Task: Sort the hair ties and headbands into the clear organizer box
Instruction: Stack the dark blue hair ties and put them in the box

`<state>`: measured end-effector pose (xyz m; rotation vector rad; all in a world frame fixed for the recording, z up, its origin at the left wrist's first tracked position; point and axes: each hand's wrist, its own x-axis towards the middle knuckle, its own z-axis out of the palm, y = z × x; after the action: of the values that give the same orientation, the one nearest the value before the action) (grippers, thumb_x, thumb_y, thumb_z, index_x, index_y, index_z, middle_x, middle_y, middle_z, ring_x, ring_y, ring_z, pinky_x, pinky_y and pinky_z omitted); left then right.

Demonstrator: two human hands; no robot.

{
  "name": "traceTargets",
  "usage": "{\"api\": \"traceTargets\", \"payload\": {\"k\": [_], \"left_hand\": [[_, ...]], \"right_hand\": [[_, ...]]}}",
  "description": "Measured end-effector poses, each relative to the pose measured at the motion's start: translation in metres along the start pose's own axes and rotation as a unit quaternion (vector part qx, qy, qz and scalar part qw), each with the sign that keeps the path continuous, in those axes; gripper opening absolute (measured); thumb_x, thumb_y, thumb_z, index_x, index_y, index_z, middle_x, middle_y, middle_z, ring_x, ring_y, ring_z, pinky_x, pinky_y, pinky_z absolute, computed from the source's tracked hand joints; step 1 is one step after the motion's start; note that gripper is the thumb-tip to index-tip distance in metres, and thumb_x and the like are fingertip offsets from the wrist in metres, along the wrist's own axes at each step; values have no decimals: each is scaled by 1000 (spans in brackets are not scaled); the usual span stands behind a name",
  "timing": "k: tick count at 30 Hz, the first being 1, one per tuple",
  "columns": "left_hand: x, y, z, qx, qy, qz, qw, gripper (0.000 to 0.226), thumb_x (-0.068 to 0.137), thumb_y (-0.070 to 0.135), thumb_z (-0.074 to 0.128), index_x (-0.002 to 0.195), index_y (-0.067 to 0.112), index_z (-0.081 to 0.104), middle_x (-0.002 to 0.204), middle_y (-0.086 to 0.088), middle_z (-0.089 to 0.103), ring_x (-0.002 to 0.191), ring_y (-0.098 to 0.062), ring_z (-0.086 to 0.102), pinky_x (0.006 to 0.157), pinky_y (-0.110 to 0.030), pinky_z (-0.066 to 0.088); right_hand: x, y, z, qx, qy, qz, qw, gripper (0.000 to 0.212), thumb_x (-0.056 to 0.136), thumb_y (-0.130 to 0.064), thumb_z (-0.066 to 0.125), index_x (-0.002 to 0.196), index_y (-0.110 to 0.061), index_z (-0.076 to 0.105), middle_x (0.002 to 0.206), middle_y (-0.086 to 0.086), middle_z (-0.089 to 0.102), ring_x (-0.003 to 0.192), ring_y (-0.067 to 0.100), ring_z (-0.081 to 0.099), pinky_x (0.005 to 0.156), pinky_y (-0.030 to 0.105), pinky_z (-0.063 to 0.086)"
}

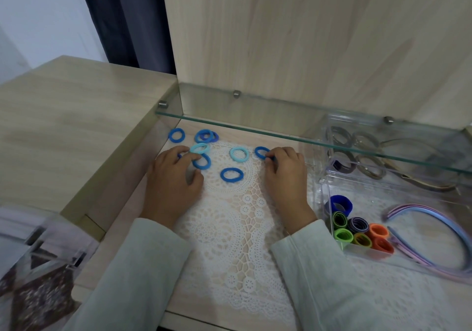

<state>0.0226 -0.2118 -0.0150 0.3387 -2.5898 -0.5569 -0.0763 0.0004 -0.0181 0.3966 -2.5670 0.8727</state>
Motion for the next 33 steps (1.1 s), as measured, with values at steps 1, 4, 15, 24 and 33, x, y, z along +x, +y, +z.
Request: {"api": "traceTargets", "payload": {"k": [1,4,15,24,33], "left_hand": [[0,1,0,1,-4,-3,1000,41,81,33,53,118,21,67,128,-2,58,117,-26,53,98,-47,45],[0,2,-1,7,-14,-13,1000,50,80,36,49,126,23,62,131,2,56,122,-23,50,101,-46,40],[0,3,2,28,-26,-40,998,53,88,30,60,140,25,50,138,2,51,130,-20,42,107,-48,31],[0,5,-1,20,-11,-53,998,43,90,27,58,133,27,56,141,1,46,134,-21,38,108,-48,28],[0,4,-2,6,9,-54,998,30,92,23,57,121,27,62,123,3,53,116,-22,48,100,-46,33]], "right_hand": [[-1,0,-1,5,4,-7,1000,12,90,-12,59,98,-13,67,101,3,64,91,23,51,78,39,45],[-4,-3,-4,-6,21,-37,999,11,89,-12,60,97,-14,67,98,1,64,90,22,52,73,39,46],[-19,-16,-14,89,-22,-136,987,8,92,-19,59,97,-17,65,102,-6,62,96,14,48,83,30,41],[-24,-19,-15,89,-90,-183,975,8,89,-20,64,96,-20,66,106,-11,63,104,12,48,86,31,38],[-24,-21,-16,74,-107,-192,973,11,90,-20,63,100,-22,66,109,-13,64,105,10,45,84,26,31]]}}
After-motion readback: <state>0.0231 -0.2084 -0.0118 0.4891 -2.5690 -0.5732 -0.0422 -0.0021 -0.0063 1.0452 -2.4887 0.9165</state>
